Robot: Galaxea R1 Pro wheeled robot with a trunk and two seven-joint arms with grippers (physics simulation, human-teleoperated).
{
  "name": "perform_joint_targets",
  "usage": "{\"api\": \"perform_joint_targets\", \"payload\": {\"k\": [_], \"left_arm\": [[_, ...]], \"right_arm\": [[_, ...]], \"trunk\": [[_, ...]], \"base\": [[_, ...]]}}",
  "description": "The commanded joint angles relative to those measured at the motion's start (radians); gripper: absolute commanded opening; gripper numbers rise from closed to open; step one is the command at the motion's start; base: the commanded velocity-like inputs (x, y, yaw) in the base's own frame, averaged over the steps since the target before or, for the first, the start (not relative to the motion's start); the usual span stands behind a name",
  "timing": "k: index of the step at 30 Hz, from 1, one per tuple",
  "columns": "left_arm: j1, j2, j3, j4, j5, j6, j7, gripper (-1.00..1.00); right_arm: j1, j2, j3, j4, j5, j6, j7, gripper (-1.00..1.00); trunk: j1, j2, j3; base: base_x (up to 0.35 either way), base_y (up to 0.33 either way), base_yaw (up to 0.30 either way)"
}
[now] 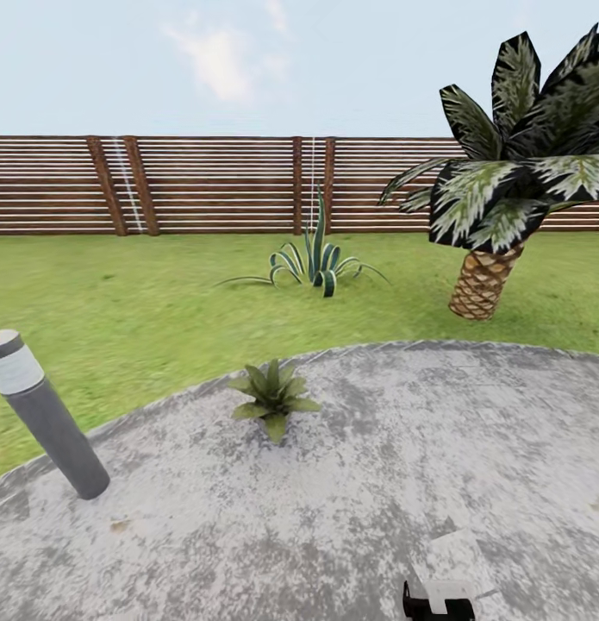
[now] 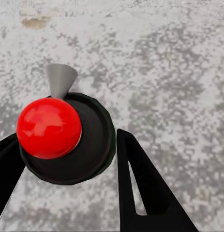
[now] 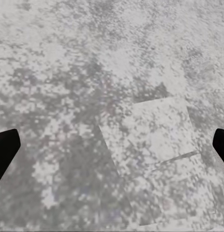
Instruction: Pick up the pesticide atomizer in the garden and spray insectifuge to fully cover both potted plants in the garden.
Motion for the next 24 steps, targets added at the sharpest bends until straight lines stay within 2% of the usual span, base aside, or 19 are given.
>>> {"api": "perform_joint_targets", "payload": {"k": [1,9,24], "left_arm": [[-0.001,-0.001,0.005,0.001,0.001,-0.004,-0.002,-1.0],[-0.001,-0.002,0.005,0.001,0.001,-0.005,-0.004,-1.0],[-0.001,-0.004,0.005,0.001,0.001,-0.007,-0.004,-1.0]], "right_arm": [[-0.001,0.0,-0.008,0.001,0.01,-0.002,-0.005,1.0],[-0.001,0.001,-0.009,0.0,0.008,-0.002,-0.004,1.0],[-0.001,0.0,-0.009,0.001,0.007,-0.002,-0.005,1.0]], "trunk": [[0.0,0.0,0.0],[0.0,0.0,0.006],[0.0,0.0,0.007]], "base": [[0.338,0.069,-0.176],[0.338,0.083,-0.216],[0.332,0.132,-0.013]]}}
